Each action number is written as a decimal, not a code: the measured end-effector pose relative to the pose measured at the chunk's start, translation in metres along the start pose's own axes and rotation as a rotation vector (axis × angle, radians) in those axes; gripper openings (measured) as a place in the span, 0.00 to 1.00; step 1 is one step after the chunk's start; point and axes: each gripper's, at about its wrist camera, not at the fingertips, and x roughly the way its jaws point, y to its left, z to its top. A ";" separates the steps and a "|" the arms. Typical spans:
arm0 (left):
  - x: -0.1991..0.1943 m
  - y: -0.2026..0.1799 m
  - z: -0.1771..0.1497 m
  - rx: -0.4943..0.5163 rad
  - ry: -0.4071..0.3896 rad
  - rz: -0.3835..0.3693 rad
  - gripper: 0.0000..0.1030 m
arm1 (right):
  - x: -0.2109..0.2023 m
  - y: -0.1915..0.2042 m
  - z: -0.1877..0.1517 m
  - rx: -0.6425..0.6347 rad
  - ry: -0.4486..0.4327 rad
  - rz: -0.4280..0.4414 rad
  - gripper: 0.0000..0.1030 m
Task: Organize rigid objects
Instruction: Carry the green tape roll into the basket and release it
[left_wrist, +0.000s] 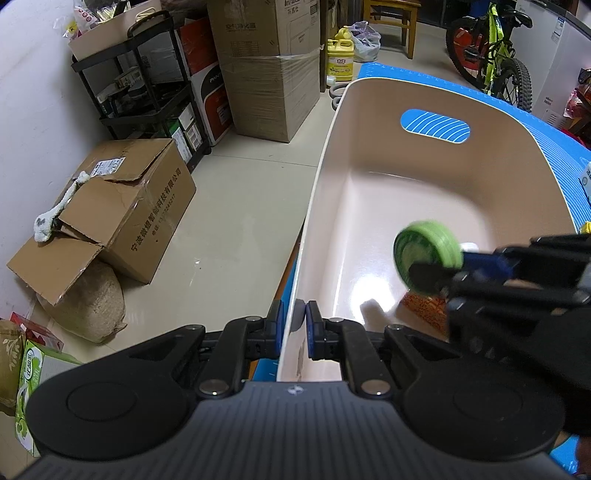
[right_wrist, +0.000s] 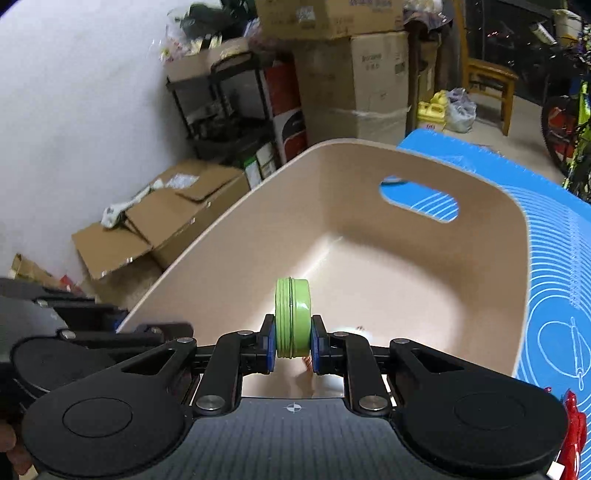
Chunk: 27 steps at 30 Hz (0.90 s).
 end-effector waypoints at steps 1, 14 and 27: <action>-0.001 0.000 0.000 -0.002 0.000 -0.004 0.13 | 0.004 0.001 -0.001 0.000 0.019 -0.007 0.27; -0.001 0.001 -0.001 0.007 -0.003 -0.007 0.13 | -0.001 -0.005 -0.003 0.018 0.044 -0.011 0.49; -0.001 0.002 -0.001 0.010 -0.004 -0.005 0.13 | -0.061 -0.031 -0.010 0.067 -0.089 -0.088 0.66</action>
